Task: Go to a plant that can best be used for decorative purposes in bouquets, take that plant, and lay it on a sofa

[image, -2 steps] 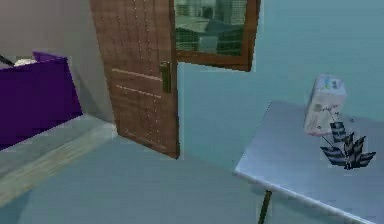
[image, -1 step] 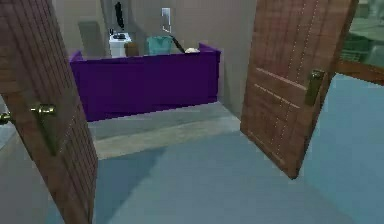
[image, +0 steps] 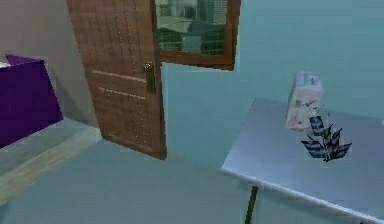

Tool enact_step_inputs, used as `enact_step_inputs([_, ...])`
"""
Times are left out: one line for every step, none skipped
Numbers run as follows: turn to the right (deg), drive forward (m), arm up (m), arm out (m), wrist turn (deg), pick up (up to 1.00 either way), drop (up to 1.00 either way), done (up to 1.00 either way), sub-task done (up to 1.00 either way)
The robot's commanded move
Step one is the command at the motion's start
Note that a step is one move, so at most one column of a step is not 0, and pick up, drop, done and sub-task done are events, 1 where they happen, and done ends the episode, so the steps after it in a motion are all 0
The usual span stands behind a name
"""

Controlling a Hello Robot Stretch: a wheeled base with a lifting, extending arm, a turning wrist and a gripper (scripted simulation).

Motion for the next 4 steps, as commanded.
enact_step_inputs([45.0,0.0,0.0,0.0,0.0,0.0,0.0,0.0,0.0])
enact_step_inputs([21.0,0.0,0.0,0.0,0.0,0.0,0.0,0.0,0.0])
enact_step_inputs([0.0,0.55,0.0,0.0,0.0,0.0,0.0,0.0,0.0])
enact_step_inputs([-45.0,0.0,0.0,0.0,0.0,0.0,0.0,0.0,0.0])
